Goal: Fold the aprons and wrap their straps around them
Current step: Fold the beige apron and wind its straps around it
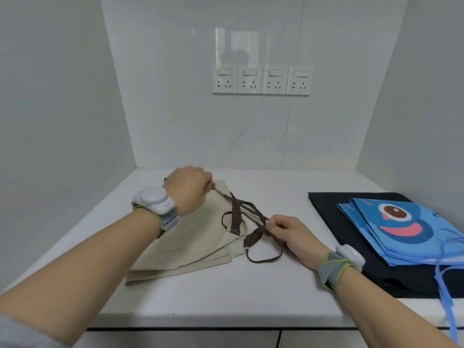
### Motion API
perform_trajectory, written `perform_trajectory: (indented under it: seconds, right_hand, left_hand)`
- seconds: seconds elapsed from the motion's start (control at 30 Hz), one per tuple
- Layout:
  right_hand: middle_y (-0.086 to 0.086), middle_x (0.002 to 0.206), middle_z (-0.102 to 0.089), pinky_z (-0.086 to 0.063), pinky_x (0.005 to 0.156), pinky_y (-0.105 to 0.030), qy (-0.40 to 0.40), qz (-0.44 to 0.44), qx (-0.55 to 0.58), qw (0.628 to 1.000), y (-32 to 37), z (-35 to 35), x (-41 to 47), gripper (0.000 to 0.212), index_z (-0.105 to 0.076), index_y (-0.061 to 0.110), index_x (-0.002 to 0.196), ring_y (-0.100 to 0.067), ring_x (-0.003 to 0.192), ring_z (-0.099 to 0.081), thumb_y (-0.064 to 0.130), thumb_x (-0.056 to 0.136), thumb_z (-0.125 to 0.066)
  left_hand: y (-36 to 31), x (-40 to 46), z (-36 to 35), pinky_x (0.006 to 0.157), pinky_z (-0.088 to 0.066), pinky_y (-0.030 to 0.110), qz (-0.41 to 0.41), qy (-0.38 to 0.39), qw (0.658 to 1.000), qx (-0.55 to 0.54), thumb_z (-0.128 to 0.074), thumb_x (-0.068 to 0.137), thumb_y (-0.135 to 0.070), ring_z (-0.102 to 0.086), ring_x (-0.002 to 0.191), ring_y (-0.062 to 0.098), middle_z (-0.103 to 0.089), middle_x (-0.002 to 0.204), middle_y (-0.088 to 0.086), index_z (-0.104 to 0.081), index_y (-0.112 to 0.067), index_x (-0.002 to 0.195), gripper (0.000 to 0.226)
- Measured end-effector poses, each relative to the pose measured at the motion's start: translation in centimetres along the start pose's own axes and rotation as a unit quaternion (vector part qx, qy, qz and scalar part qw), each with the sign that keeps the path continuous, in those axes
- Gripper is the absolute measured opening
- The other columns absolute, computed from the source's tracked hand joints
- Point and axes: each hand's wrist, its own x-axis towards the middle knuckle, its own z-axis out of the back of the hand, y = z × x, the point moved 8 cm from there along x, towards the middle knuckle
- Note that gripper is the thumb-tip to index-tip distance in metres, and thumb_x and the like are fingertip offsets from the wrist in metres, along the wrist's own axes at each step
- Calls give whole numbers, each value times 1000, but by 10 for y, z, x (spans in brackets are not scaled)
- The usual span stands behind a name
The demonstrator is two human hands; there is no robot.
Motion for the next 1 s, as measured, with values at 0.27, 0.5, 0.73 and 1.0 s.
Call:
perform_trajectory:
  seconds: [0.27,0.5,0.73,1.0]
  right_hand:
    - [-7,74,-54,-25,50,-26,1,22,-33,999,3,0,1,33,-61,21,64,-13,51,-31,10,95,-54]
    - [2,72,-59,-34,55,-10,-8,27,-68,997,9,-2,-3,22,-65,15,71,-1,55,-46,16,93,-60]
    - [8,78,-53,-34,65,-20,8,20,-261,965,21,-2,0,30,-64,23,68,-6,67,-47,40,92,-61]
    - [5,89,-48,-43,71,-28,-23,25,-507,861,13,61,-7,31,-55,23,70,-14,76,-54,42,95,-52]
  left_hand:
    - [9,-40,-76,97,-40,35,27,45,990,-130,-43,96,-27,-51,116,21,-56,124,-2,-59,-25,122,31]
    - [-47,-36,-76,96,-44,30,-31,63,956,-286,-54,93,-22,-58,107,10,-65,113,-11,-64,-30,115,25]
    - [-40,-37,-93,84,-43,32,-10,80,955,-286,-43,100,-25,-54,89,20,-47,102,1,-62,-24,118,26]
    - [-5,-37,-78,74,-34,31,-5,75,977,-200,-45,101,-32,-45,85,19,-49,91,1,-65,-15,93,27]
